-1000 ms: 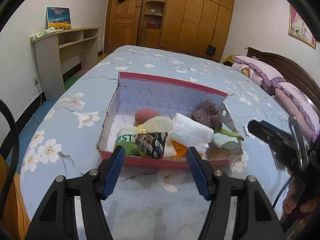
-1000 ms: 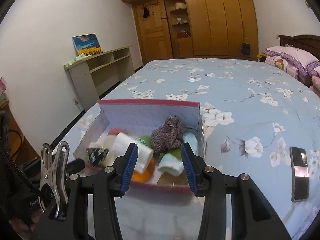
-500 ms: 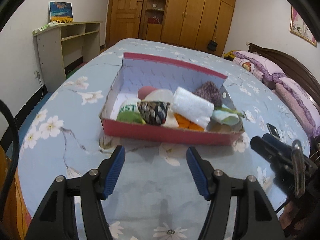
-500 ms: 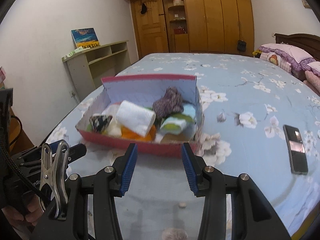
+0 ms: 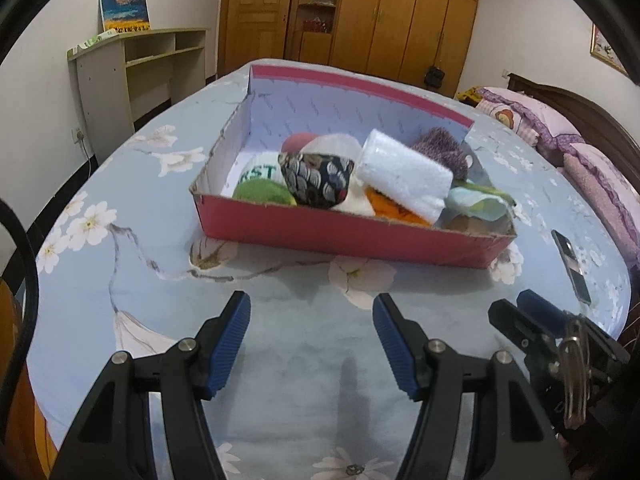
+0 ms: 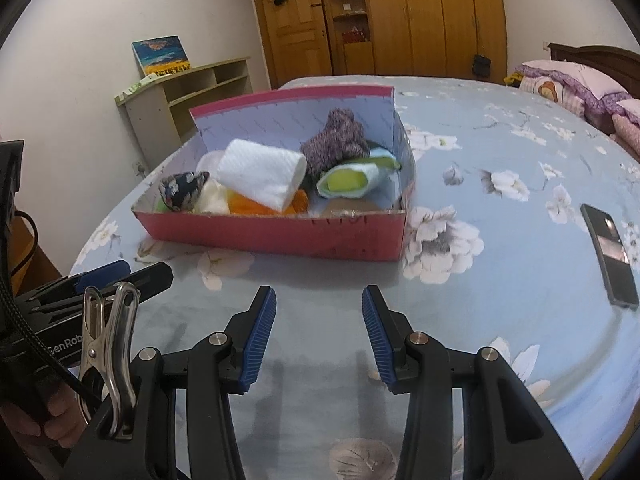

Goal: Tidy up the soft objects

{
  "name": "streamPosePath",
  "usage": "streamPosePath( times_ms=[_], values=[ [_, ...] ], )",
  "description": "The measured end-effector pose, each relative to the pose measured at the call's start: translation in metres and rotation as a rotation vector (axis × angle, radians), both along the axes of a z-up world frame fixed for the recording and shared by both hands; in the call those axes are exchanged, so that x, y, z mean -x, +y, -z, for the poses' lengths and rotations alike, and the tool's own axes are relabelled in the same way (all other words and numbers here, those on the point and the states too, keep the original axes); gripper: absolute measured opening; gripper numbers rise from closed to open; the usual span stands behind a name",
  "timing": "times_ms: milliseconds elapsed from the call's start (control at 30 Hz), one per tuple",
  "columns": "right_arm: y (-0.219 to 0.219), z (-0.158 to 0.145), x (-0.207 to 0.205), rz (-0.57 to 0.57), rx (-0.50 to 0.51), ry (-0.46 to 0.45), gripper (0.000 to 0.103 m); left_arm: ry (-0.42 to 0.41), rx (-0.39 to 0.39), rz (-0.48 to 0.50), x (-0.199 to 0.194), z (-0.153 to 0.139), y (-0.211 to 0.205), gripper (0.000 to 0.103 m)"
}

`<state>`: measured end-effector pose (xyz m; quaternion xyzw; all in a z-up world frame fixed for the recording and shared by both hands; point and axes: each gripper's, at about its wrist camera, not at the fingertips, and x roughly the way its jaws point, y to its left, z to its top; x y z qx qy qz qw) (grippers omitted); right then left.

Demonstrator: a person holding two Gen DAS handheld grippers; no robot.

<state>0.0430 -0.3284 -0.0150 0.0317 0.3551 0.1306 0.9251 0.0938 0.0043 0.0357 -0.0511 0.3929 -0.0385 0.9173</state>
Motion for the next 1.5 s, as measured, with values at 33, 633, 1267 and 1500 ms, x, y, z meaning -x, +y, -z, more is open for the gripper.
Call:
streamPosePath(
  times_ms=[33,633,1267,1500],
  values=[
    [0.000,0.002,-0.001,0.002,0.002,0.004,0.046,0.005,-0.001,0.001,-0.001,0.003,-0.001,0.067],
    [0.006,0.031,-0.012,0.019,0.052,0.063,0.046,0.079,-0.012,-0.029,-0.014,0.032,-0.002,0.067],
    [0.001,0.043,-0.015,0.044,0.031,0.081,0.046,0.075,-0.048,-0.019,-0.010,0.042,-0.008,0.069],
    [0.002,0.044,-0.013,0.049,0.046,0.073,0.046,0.074,-0.047,-0.015,-0.010,0.042,-0.007,0.069]
  ],
)
